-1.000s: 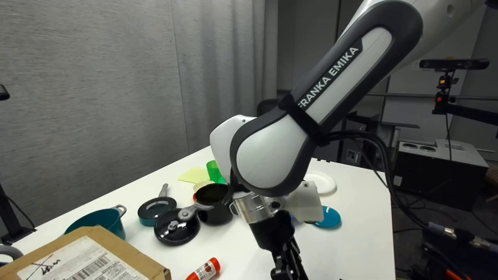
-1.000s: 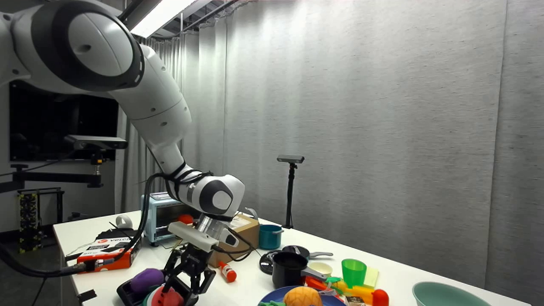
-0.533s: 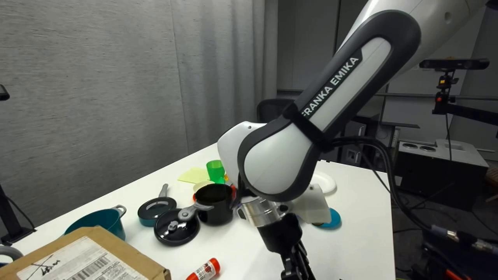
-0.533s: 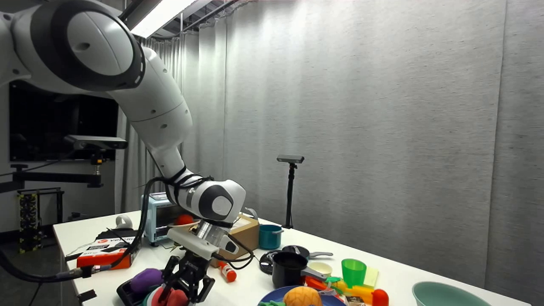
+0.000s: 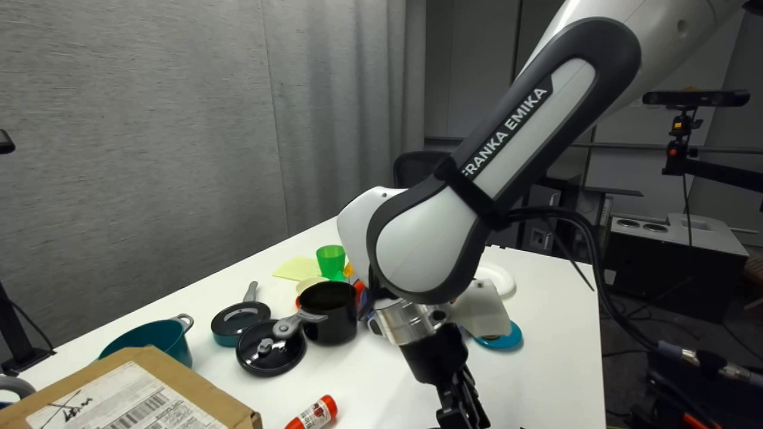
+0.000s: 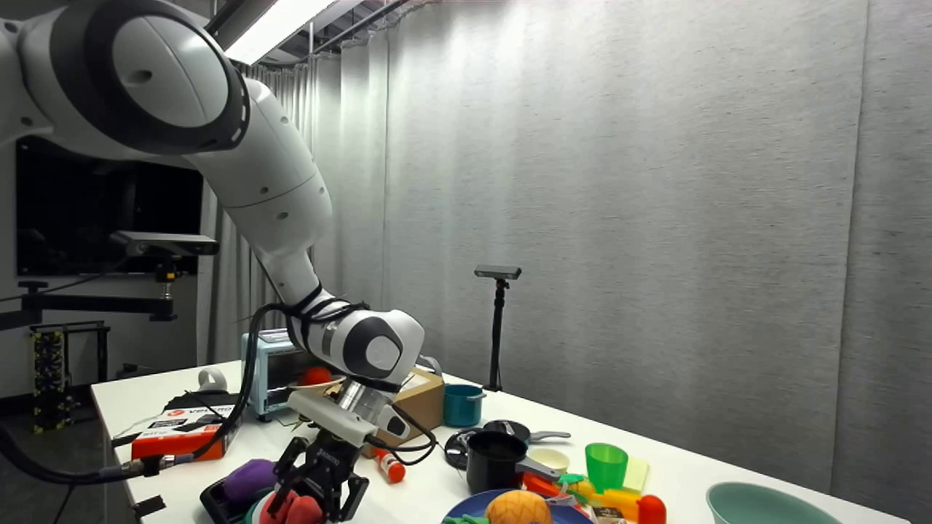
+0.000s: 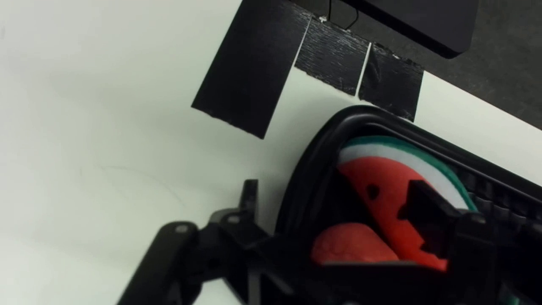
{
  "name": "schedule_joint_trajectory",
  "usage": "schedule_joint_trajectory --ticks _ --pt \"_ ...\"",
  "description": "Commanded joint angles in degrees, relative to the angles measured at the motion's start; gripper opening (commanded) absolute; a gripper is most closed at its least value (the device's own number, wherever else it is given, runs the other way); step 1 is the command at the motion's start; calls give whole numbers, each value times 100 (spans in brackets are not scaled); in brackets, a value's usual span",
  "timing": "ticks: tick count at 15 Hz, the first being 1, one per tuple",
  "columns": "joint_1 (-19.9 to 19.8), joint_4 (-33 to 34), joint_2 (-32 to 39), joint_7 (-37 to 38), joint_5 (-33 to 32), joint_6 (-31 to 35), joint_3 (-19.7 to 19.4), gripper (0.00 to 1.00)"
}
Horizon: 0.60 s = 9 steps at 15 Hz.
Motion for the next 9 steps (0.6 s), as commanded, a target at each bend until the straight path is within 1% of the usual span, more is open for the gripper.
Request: schedule_joint_trajectory --ticks 1,4,7,9 --pt "-5 -22 -159 -69 42 -294 65 100" --pt "-43 -152 -277 -317 162 -92 175 100" --pt "-32 -324 -363 -546 267 436 264 100" --pt "-72 -466 -367 -740 369 902 321 100"
